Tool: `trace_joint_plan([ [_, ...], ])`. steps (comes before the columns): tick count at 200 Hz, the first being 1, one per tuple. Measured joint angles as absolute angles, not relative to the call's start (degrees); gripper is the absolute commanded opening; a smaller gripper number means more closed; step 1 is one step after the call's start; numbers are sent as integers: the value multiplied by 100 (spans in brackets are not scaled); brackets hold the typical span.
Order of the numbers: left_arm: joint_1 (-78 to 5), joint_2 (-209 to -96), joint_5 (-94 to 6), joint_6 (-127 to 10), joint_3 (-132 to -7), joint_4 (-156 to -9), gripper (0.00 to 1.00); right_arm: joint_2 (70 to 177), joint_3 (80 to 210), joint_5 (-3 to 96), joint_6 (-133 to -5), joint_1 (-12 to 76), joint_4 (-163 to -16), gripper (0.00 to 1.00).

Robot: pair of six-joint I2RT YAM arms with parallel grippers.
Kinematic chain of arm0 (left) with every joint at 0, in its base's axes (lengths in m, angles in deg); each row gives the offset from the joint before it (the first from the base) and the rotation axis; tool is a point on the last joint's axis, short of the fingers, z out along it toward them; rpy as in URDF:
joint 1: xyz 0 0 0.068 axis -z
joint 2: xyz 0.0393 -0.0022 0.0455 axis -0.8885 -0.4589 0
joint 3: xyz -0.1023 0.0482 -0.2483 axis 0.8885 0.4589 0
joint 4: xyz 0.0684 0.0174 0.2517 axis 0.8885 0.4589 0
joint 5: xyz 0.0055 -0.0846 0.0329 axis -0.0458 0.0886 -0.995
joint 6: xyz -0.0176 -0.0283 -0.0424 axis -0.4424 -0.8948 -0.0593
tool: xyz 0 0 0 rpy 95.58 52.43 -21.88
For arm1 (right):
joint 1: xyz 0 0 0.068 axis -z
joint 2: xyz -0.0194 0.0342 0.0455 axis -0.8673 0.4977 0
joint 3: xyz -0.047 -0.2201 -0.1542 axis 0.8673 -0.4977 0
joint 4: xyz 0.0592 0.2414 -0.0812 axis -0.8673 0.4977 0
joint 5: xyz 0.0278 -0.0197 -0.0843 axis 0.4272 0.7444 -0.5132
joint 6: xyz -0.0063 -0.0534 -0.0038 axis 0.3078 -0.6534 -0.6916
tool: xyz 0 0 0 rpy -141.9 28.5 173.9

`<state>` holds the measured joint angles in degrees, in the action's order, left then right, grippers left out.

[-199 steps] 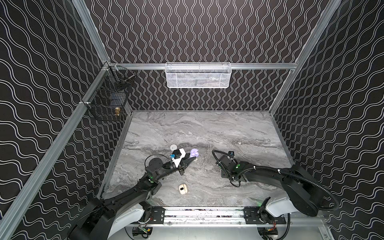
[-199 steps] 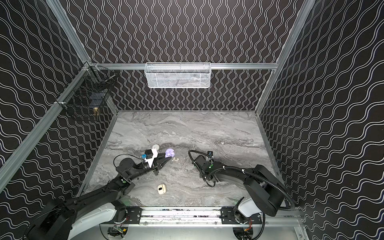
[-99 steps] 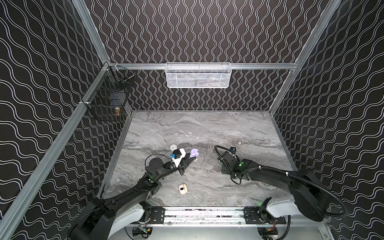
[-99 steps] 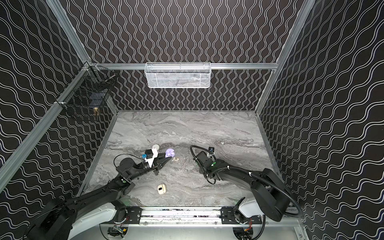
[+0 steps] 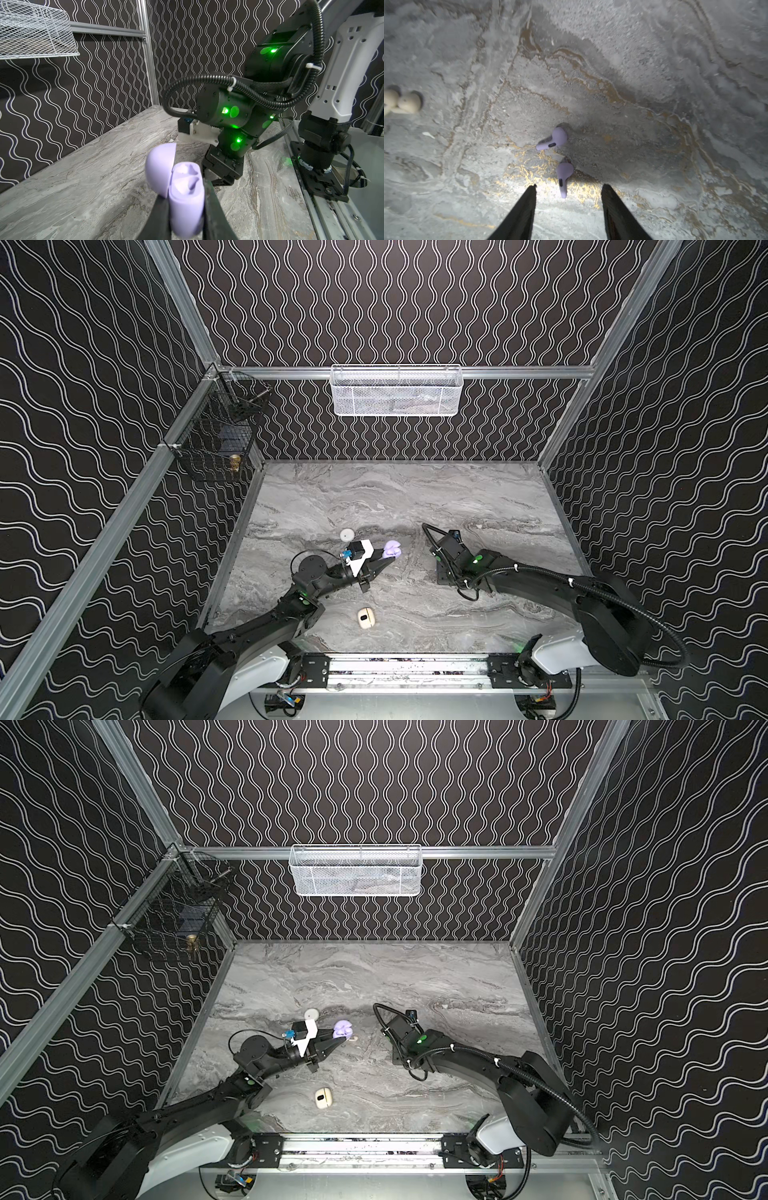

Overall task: Insert the wireless bluetooth earbuds into the charging case
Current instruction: 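Lower the right gripper and close it on one lavender earbud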

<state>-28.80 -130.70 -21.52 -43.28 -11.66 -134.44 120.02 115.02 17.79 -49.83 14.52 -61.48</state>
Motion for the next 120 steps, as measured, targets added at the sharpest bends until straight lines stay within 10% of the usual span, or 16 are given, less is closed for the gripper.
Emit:
trace_joint_plan([
  [120,-2880,-12978,-2132,-4325,-1170,-13431,0,12830,11681,1938,-5175,1577,-6047,45],
])
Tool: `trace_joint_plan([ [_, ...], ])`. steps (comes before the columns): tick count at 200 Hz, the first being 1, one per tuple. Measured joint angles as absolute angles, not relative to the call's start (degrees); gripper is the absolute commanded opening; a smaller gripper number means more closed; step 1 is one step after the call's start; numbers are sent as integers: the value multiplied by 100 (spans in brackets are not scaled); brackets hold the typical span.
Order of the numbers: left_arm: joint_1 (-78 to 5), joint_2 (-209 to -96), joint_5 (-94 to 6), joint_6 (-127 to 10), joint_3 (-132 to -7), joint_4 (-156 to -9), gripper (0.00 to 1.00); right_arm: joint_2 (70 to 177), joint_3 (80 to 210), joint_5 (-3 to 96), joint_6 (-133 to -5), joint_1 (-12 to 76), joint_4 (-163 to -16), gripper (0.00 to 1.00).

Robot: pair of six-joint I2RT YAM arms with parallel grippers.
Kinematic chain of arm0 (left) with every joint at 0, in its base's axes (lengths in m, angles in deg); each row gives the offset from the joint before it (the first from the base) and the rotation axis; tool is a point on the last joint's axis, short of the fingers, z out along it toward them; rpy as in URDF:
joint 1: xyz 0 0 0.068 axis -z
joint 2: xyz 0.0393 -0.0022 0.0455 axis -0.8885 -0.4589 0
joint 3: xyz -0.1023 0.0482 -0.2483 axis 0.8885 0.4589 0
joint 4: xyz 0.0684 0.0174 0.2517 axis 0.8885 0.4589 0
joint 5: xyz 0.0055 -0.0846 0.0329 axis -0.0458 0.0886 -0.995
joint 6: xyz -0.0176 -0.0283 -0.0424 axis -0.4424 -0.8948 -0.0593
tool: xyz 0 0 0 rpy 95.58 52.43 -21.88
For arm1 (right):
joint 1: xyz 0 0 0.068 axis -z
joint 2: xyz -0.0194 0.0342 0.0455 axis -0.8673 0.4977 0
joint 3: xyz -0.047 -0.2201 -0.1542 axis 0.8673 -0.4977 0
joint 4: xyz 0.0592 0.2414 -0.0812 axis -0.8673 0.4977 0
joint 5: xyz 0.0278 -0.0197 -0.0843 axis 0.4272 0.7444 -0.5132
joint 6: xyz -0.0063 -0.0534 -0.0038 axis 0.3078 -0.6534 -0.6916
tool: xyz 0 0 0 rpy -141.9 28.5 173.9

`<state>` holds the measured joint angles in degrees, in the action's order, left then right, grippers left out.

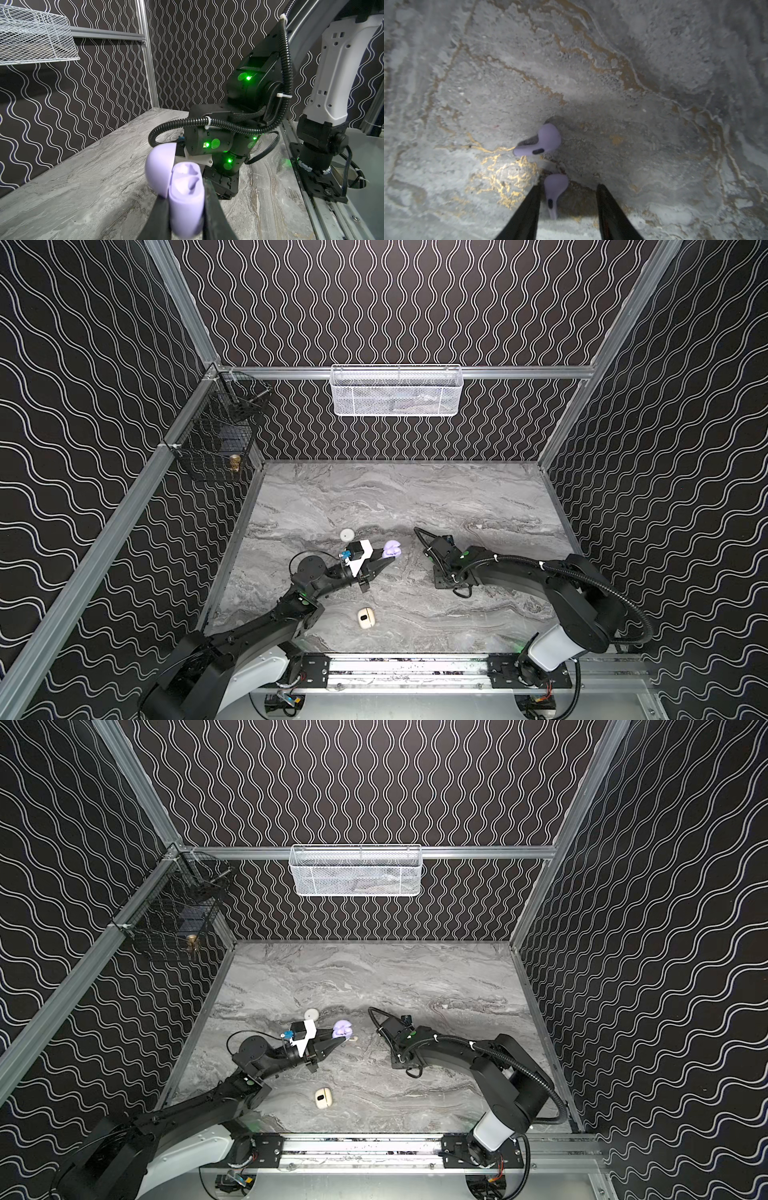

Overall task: Insert the wireless bluetooth earbuds into the charging case
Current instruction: 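Lower the right gripper and close it on one lavender earbud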

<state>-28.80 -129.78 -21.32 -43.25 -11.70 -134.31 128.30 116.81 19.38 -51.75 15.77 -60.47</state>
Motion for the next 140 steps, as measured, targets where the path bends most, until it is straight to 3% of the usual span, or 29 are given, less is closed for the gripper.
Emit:
trace_joint_plan([
  [93,-2880,-12980,-2130,-4325,-1216,-13389,0,12839,11624,2244,-5278,1789,-6351,38],
  [140,-2880,-12987,-2130,-4325,-1218,-13391,0,12824,11587,2266,-5278,1811,-6428,29],
])
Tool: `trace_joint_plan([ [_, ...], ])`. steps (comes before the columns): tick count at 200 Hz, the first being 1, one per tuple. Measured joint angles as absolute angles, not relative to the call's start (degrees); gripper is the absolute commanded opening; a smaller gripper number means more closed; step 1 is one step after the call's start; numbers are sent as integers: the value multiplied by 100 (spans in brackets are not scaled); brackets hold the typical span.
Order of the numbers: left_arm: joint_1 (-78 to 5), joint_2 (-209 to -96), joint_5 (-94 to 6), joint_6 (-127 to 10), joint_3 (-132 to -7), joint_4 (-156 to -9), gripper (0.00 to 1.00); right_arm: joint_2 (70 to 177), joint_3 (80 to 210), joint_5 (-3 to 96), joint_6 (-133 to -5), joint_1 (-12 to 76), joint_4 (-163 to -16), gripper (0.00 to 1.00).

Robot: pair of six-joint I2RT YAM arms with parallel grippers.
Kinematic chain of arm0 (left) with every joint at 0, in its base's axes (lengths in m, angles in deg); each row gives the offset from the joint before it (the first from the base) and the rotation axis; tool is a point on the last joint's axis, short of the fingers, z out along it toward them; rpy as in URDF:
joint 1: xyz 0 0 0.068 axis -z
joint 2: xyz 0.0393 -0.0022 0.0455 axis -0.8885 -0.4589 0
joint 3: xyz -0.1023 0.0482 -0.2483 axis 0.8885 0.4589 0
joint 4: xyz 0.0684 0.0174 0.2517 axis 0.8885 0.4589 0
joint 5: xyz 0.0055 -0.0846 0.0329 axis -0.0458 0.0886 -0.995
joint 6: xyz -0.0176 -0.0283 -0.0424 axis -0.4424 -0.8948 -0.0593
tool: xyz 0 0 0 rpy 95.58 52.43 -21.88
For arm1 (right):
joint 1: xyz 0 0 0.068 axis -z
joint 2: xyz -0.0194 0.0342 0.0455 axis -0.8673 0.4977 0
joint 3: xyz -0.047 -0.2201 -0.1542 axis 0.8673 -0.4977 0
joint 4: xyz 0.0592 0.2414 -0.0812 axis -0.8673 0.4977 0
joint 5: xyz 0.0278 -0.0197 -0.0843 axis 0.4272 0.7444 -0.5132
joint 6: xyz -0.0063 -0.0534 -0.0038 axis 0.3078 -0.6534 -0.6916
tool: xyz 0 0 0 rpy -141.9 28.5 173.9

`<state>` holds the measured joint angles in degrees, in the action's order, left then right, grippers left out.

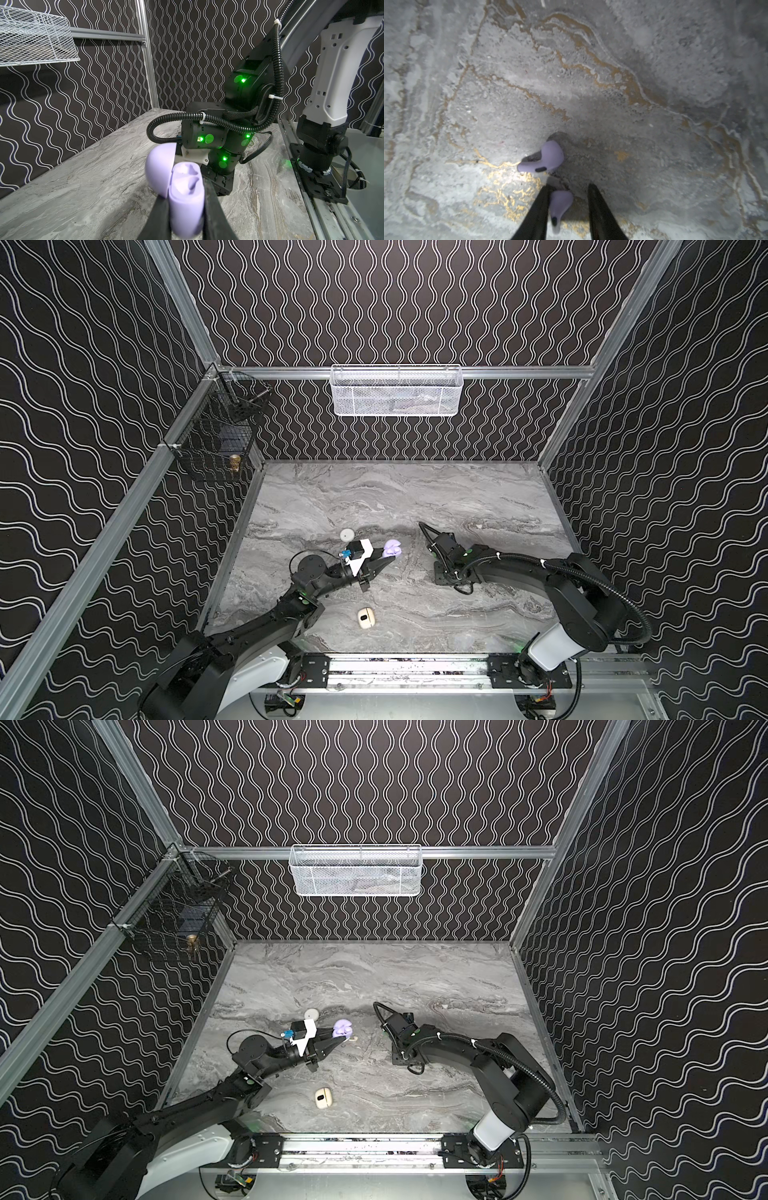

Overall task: Insert the wireless bluetooth earbuds into the charging case
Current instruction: 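Lower the right gripper and close it on one lavender earbud, then lift the lavender earbud and carry it toward the case in the left gripper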

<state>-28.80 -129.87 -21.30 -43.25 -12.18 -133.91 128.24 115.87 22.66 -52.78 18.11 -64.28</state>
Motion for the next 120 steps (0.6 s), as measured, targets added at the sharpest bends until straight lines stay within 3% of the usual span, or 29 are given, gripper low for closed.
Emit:
trace_joint_plan([
  [120,-2880,-13065,-2089,-4325,-1225,-13391,0,12671,11534,2511,-5276,1809,-6432,17],
])
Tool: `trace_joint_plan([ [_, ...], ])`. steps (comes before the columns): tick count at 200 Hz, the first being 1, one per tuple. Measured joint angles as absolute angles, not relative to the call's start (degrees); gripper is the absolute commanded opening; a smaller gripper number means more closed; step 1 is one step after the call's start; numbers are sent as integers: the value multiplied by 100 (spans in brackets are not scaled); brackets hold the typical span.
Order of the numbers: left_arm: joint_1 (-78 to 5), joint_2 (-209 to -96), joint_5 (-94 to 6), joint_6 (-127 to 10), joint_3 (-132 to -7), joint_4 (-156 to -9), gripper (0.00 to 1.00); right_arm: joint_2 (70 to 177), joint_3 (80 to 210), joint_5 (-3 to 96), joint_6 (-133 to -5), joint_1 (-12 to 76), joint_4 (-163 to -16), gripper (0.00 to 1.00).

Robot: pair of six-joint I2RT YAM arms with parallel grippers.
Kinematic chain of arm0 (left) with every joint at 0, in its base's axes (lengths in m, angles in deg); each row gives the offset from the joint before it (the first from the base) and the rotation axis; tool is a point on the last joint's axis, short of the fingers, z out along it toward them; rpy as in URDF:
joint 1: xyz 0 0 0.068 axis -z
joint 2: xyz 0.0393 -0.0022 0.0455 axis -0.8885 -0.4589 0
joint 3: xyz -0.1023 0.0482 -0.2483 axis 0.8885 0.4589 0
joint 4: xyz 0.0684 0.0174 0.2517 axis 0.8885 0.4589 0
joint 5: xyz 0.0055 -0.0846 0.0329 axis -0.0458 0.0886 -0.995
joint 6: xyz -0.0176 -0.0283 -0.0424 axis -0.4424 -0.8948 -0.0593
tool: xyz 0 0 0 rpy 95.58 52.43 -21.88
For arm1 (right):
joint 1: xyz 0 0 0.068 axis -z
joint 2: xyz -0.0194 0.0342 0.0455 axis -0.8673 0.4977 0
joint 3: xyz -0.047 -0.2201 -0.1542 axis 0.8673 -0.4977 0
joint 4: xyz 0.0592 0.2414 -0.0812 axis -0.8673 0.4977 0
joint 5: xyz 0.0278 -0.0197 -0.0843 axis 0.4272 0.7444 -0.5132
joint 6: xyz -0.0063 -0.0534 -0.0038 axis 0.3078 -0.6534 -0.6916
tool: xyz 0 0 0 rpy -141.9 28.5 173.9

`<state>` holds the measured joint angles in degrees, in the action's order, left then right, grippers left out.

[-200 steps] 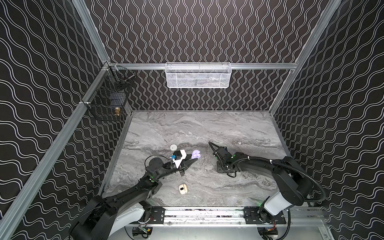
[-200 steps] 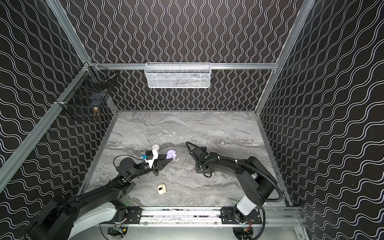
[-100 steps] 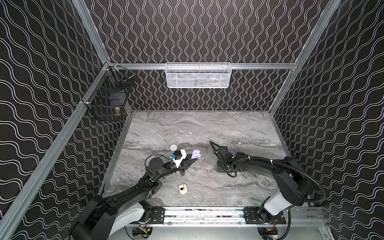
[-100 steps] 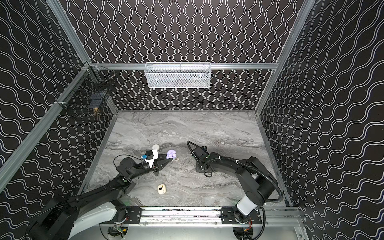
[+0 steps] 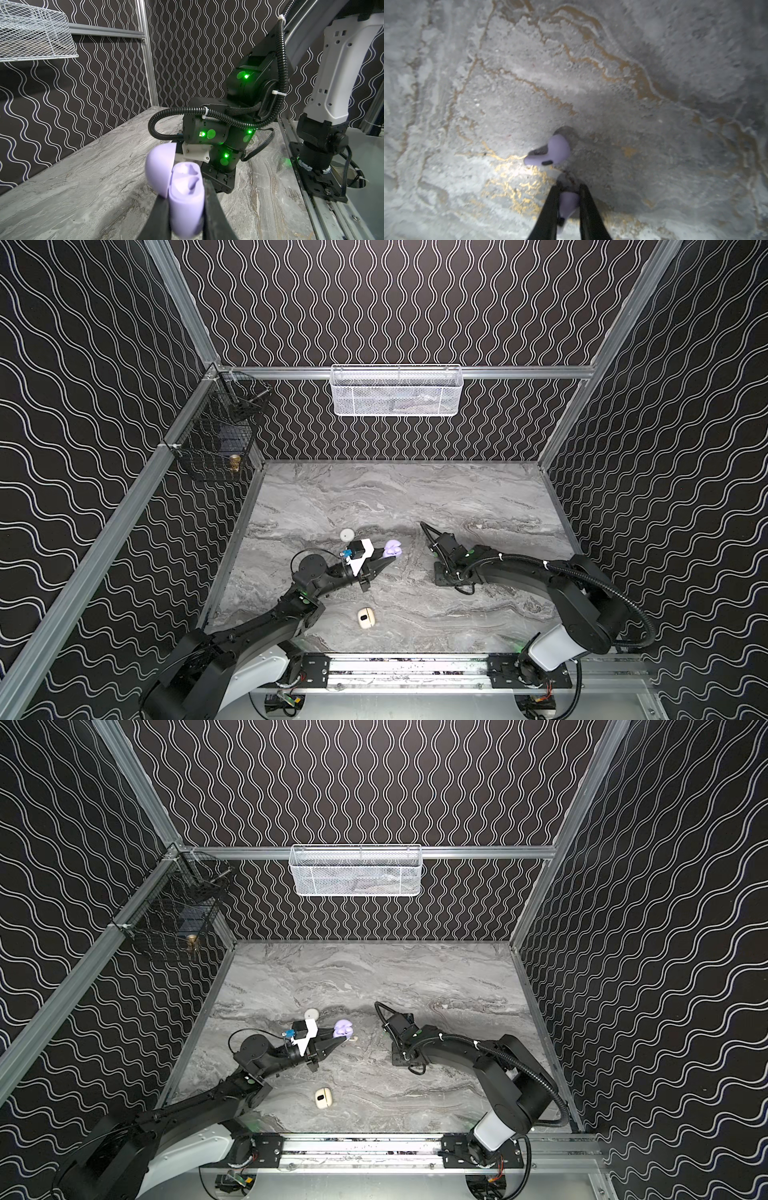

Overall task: Insert the wireless bluetooth earbuds into the charging case
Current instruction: 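Lift the lavender earbud and carry it toward the case in the left gripper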

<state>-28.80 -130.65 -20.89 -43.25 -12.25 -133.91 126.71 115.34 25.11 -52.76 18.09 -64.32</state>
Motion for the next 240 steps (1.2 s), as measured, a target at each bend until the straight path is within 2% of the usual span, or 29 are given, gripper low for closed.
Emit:
trace_joint_plan([
  [72,-2880,-13085,-1966,-4328,-1159,-13575,0,11536,11803,2242,-5129,1584,-6071,14],
  [122,-2880,-13118,-1726,-4347,-960,-14056,0,10474,12739,1414,-5107,491,-5925,13],
  [188,-2880,-13221,-1514,-4393,-840,-14650,0,9689,12686,607,-5319,-759,-7027,11],
  [240,-2880,-13271,-1516,-4492,-833,-14797,0,9805,12151,380,-5597,-1120,-8073,11],
])
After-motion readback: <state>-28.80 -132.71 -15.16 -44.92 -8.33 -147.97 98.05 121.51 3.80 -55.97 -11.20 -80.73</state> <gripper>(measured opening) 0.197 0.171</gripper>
